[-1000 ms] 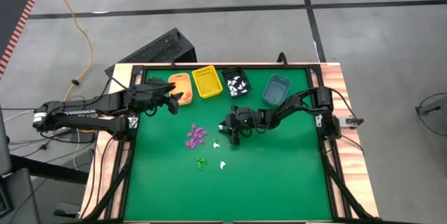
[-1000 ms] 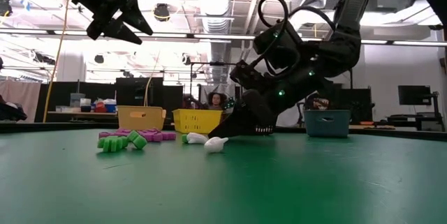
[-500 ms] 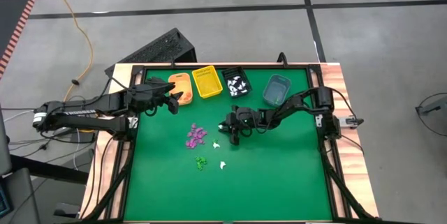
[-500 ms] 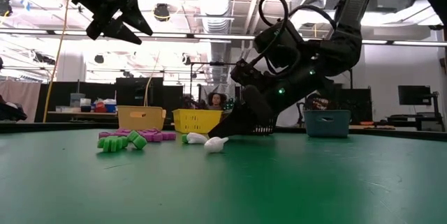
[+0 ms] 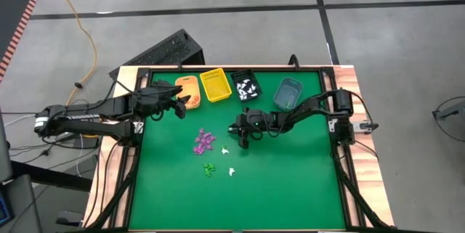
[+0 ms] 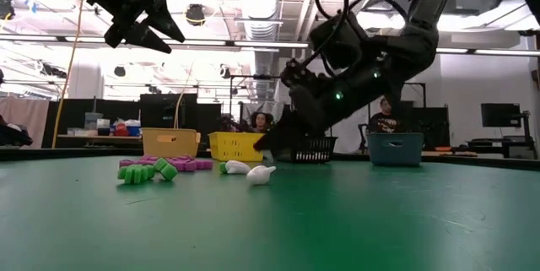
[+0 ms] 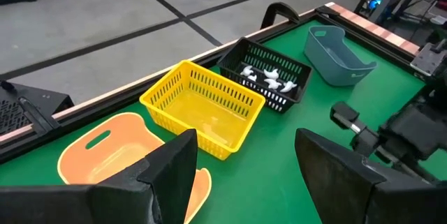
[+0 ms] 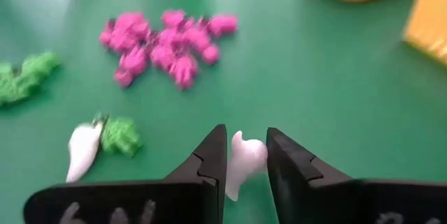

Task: Sort Halloween decoration
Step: Put the white ghost toy into the black bin

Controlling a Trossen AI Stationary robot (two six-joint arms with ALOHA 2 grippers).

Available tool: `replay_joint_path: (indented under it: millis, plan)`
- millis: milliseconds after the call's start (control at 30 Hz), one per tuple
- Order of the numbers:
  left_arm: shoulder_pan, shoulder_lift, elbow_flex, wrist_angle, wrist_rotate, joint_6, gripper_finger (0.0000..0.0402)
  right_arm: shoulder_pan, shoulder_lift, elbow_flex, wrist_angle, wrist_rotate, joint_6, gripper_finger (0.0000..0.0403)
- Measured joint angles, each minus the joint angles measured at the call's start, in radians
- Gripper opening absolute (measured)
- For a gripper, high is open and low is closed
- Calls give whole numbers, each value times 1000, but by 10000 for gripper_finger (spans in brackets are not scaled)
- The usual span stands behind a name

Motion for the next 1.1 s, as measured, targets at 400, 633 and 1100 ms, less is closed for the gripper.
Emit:
replay_joint_path:
  millis: [400,633,1100]
  plan:
    - [0,0,0,0,-7,1,232,-94,-150,2,-58,60,-9,91]
    - [0,0,0,0,-8,1,232,-192,-244,2,-108,131,-87,90]
    - [0,0,0,0,-34,10,232,-378,-257,3,-171,150,-21,90]
